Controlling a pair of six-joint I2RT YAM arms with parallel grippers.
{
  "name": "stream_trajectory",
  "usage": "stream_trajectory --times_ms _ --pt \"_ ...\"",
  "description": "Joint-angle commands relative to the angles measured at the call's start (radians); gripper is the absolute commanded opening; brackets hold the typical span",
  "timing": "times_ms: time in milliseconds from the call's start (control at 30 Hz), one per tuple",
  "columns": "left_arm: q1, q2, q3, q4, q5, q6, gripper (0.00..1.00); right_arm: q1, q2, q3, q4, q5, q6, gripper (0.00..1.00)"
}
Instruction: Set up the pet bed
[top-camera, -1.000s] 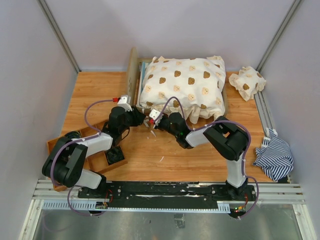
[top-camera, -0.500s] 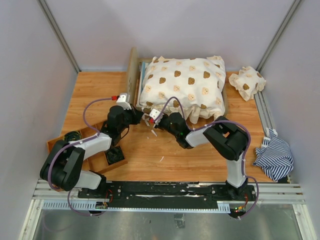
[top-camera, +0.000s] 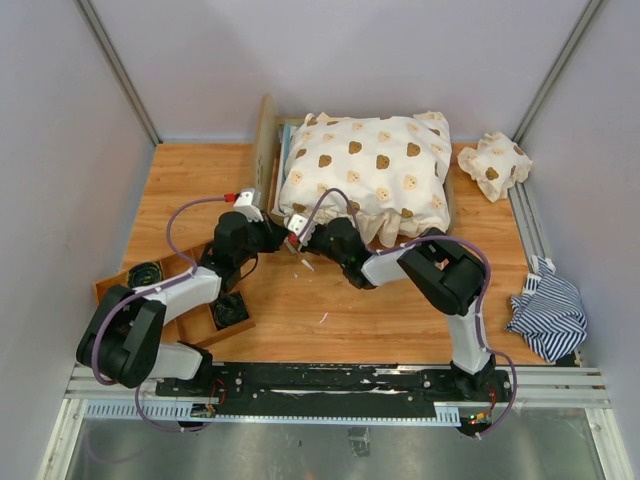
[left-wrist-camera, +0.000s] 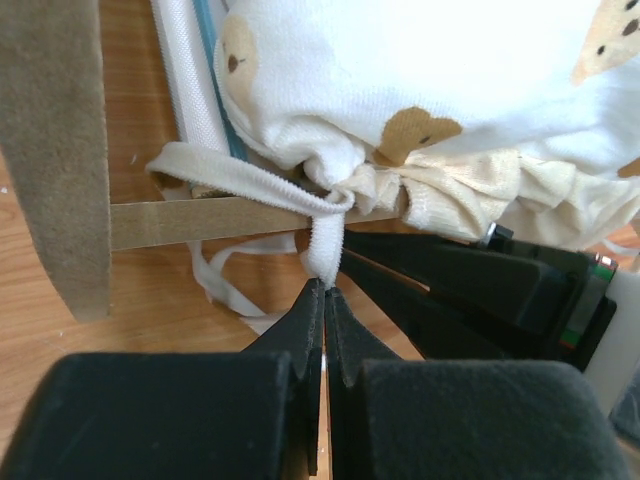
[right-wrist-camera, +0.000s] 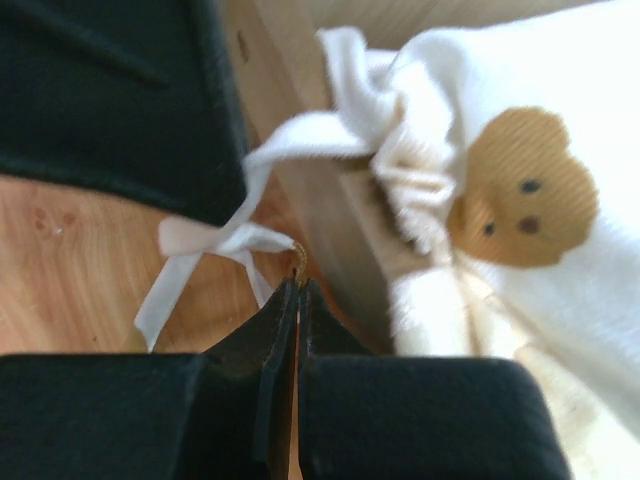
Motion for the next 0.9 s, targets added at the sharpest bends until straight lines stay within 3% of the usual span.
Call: stream_trajectory --times_ms 0,133,267,633,867 --pt "0.003 -0.042 0.005 -0.023 0.029 -0.011 0.0 -0.008 0.015 0.076 -0.036 0.048 0.008 0.0" --pt "0.003 -0.051 0.007 -0.05 0.008 -0.002 0.0 -0.007 0.03 0.07 -0.016 0.176 0.051 0.0" --pt "0.002 -0.059 0.007 -0.055 -0.001 -0.003 0.0 -0.007 0.02 0.049 -0.007 0.195 0.052 0.0" --pt "0.002 -0.108 -0.015 -0.049 -0.004 -0.052 0.02 -0.013 0.045 0.0 0.181 -0.217 -0.14 0.0" --pt "0.003 -0.184 -0.027 -0.127 -0.126 -0.13 0.28 -0.018 0.065 0.061 0.158 -0.313 -0.226 0.0"
